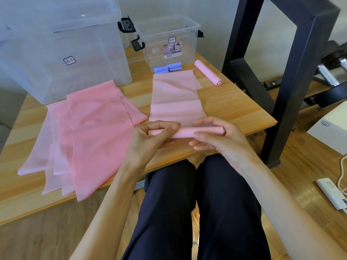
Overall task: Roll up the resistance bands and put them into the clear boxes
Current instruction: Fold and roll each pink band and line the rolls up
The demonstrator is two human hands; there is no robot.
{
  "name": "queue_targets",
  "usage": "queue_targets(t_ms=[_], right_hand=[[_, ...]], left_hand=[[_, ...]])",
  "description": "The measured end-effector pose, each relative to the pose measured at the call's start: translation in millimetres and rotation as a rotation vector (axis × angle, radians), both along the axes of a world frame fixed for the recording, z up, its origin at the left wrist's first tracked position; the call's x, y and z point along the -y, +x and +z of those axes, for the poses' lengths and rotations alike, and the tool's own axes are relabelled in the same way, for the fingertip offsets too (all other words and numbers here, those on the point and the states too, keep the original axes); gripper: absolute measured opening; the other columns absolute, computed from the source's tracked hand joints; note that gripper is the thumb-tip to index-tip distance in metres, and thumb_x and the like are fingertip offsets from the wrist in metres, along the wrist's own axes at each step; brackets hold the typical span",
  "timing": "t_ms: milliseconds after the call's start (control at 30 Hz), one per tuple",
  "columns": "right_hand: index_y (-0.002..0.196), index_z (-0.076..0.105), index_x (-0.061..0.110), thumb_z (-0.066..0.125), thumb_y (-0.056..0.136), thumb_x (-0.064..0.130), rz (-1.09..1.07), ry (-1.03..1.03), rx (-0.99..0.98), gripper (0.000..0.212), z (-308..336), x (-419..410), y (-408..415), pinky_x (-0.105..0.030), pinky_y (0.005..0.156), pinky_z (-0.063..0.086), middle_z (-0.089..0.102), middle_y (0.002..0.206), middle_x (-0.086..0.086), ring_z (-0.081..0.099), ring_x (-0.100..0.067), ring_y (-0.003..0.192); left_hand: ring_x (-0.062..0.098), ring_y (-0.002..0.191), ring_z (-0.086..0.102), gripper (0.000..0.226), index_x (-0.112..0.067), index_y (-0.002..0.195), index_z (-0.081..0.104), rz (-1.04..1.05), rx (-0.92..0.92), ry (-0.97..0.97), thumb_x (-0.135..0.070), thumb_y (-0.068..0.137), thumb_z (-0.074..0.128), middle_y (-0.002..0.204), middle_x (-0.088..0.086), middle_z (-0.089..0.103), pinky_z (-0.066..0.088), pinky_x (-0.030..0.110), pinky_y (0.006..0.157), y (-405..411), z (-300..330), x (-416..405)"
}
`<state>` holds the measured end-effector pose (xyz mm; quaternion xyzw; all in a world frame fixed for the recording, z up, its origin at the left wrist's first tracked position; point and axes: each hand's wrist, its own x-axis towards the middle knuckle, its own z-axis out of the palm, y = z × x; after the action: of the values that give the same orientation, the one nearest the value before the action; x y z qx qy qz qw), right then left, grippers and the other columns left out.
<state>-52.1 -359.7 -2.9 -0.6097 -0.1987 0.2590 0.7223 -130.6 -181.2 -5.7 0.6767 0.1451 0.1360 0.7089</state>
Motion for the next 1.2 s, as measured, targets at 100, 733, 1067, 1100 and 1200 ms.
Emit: queue_targets(t_ms=[100,733,1067,1100,1200], right_hand=[[0.099,0.07,0.006,0.075,0.076,0.016,-0.039,-0.006,0.017,0.026,0.5,-0.5,0.7,-0.028,0.065,0.061,0.075,0.086,-0.016,0.075,-0.027,0.075],[0.103,0.069,0.006,0.077,0.074,0.019,-0.051,-0.004,-0.02,0.032,-3.0,0.3,-1.2,-0.028,0.068,0.06,0.075,0.092,-0.015,0.075,-0.03,0.082],[0.107,0.068,0.005,0.076,0.076,0.015,-0.023,0.0,-0.016,0.034,-1.6,0.4,-1.9,-0.029,0.07,0.06,0.075,0.094,-0.016,0.075,-0.029,0.083],[0.106,0.068,0.004,0.076,0.077,0.013,-0.03,-0.001,-0.007,0.032,-1.9,0.4,-1.7,-0.029,0.069,0.06,0.075,0.093,-0.016,0.075,-0.029,0.082],[0.102,0.069,0.004,0.075,0.078,0.019,-0.082,-0.022,-0.015,0.029,-2.5,0.1,-2.3,-0.027,0.064,0.06,0.075,0.088,-0.014,0.075,-0.027,0.075]], left_hand=[[0.014,0.09,0.072,0.022,-0.015,0.092,0.077,-0.037,0.01,0.033,-0.025,0.072,0.075,0.096,-0.001,0.077,0.059,0.026,0.079,-2.8,0.4,-1.3],[0.013,0.082,0.073,0.012,-0.015,0.092,0.077,-0.02,-0.012,0.041,-0.02,0.082,0.072,0.091,-0.003,0.077,0.057,0.02,0.071,-2.5,0.3,2.6],[0.014,0.08,0.074,0.009,-0.015,0.092,0.076,0.007,0.004,0.024,-0.017,0.083,0.072,0.088,0.0,0.078,0.057,0.019,0.068,-1.9,0.7,3.3],[0.012,0.083,0.073,0.011,-0.015,0.091,0.076,0.008,0.008,0.033,-0.019,0.081,0.073,0.09,-0.002,0.077,0.057,0.02,0.069,-2.0,0.4,2.4],[0.013,0.09,0.072,0.022,-0.018,0.092,0.077,-0.033,0.028,0.077,-0.024,0.071,0.077,0.096,-0.004,0.077,0.058,0.023,0.076,-4.1,-0.6,1.2]])
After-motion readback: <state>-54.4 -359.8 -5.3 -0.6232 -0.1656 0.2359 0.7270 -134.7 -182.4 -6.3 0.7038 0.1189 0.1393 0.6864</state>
